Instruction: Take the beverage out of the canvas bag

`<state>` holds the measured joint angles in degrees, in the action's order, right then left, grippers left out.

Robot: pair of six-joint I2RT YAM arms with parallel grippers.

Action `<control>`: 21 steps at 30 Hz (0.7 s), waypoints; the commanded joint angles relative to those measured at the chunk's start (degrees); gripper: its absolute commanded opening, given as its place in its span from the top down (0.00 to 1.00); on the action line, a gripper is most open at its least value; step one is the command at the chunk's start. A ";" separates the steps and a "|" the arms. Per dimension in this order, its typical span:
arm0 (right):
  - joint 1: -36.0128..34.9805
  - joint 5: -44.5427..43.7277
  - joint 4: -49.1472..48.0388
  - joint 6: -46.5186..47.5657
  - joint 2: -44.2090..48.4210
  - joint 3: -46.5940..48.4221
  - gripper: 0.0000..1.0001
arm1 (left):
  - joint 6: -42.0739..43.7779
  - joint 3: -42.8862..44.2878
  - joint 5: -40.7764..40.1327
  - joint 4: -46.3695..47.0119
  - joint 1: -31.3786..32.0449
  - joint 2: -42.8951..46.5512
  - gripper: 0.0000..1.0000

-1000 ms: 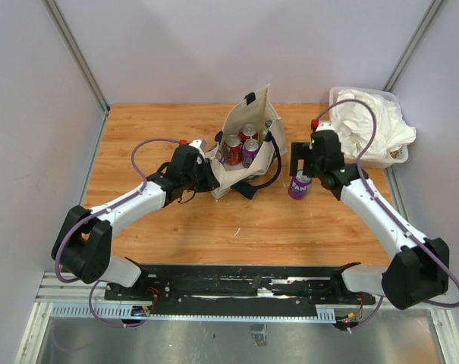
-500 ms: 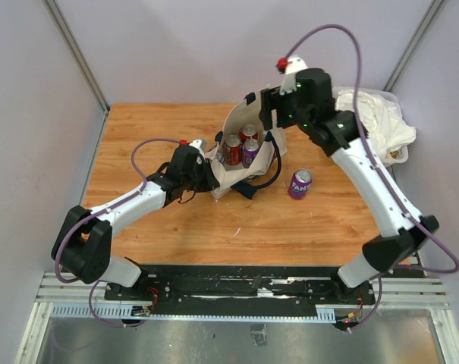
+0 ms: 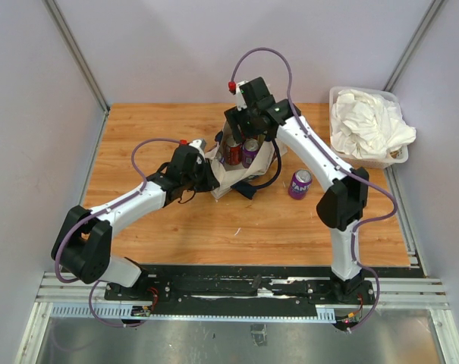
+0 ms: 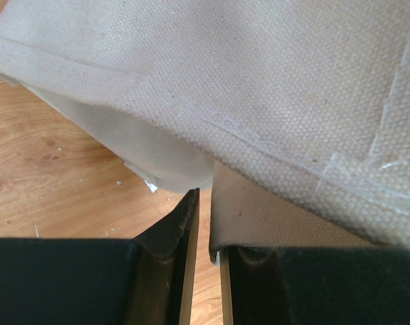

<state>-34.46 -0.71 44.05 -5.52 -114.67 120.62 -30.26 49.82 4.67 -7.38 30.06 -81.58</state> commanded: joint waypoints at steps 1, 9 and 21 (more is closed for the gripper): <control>0.55 -2.18 4.08 1.18 -4.35 2.38 0.29 | 1.08 -0.77 -0.12 -5.57 -0.30 -1.07 0.79; 3.39 -2.26 -2.11 -1.52 -1.46 -11.09 0.17 | 1.43 -1.10 0.31 -4.45 -0.33 -2.70 0.78; 3.71 -1.39 -2.46 -2.12 -5.12 -12.23 0.10 | 1.78 -1.13 0.33 -4.09 -0.36 -3.80 0.78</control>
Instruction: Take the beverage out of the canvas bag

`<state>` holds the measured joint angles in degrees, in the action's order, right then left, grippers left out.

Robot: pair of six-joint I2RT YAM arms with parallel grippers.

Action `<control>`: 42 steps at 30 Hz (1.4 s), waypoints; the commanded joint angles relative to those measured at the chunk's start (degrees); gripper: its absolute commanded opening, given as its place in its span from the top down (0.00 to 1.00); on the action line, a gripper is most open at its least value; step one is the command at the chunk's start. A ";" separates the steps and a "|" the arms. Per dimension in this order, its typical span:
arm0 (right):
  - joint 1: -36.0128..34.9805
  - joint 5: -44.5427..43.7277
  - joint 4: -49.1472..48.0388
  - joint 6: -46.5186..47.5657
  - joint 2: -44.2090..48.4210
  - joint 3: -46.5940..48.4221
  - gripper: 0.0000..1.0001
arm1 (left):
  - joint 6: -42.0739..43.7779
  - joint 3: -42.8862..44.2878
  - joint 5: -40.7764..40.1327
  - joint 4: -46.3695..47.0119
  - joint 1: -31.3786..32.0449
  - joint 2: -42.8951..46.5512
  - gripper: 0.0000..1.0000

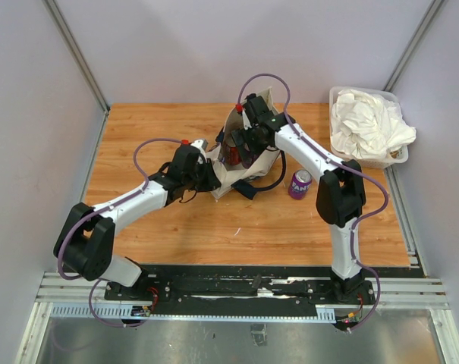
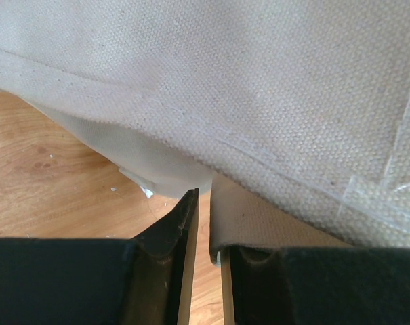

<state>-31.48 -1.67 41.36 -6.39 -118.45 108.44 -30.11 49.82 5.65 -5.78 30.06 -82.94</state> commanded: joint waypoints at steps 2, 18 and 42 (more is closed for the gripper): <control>0.73 -0.27 -0.09 -1.17 -1.87 0.41 0.11 | 1.65 -1.05 -0.65 -5.80 -0.34 -2.62 0.78; 0.77 0.50 -1.05 -1.09 -8.72 7.49 0.19 | 1.54 -0.63 -0.39 -5.35 -0.33 -4.57 0.78; -0.25 1.84 -4.52 1.72 6.64 9.08 0.99 | 1.22 -0.84 -0.29 -5.47 -0.32 -4.35 0.78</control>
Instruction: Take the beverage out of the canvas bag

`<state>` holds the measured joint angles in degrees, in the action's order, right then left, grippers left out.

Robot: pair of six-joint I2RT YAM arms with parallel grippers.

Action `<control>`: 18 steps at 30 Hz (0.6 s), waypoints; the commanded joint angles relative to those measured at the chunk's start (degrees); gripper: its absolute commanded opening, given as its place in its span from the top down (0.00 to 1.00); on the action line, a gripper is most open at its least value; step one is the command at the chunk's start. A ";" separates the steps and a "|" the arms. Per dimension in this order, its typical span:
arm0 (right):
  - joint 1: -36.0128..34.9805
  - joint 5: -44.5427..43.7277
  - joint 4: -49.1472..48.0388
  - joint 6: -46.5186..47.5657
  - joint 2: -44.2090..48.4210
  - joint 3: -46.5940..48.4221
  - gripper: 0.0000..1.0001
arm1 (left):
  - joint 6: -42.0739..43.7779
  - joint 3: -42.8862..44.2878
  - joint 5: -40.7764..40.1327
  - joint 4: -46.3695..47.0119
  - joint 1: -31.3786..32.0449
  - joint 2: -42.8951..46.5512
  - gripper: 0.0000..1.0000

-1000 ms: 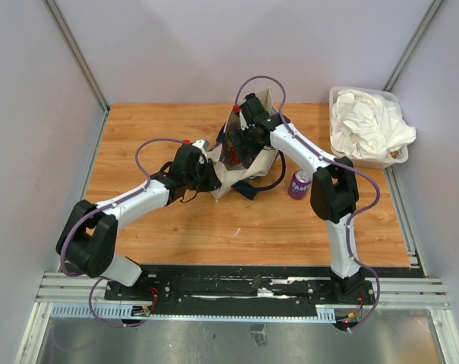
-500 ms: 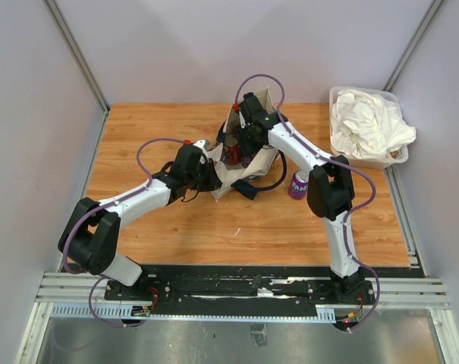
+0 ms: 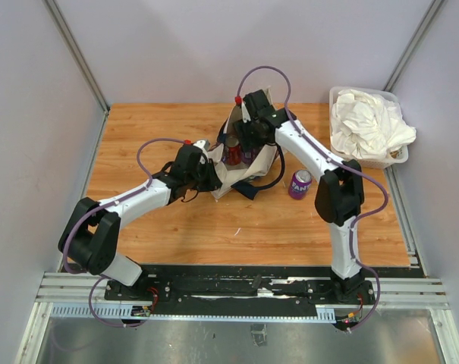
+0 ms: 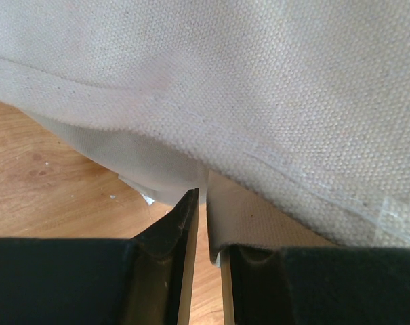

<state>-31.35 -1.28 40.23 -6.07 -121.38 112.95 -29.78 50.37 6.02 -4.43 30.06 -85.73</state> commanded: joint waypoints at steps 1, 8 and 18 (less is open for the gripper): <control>-0.47 1.45 -3.26 1.41 10.77 4.95 0.99 | 0.75 -1.53 -0.66 -6.68 -0.29 -1.39 0.78; -2.13 -2.32 -1.78 2.41 19.77 3.53 0.99 | 0.16 -2.12 -0.68 -6.43 -0.32 -0.47 0.78; -0.63 -21.71 -0.68 4.94 43.23 -10.93 0.99 | -0.62 -2.54 -0.17 -5.54 -0.28 -0.01 0.79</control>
<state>-33.41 -11.64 41.58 -2.96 -85.54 108.12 -30.26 50.02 6.11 -4.36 30.06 -85.36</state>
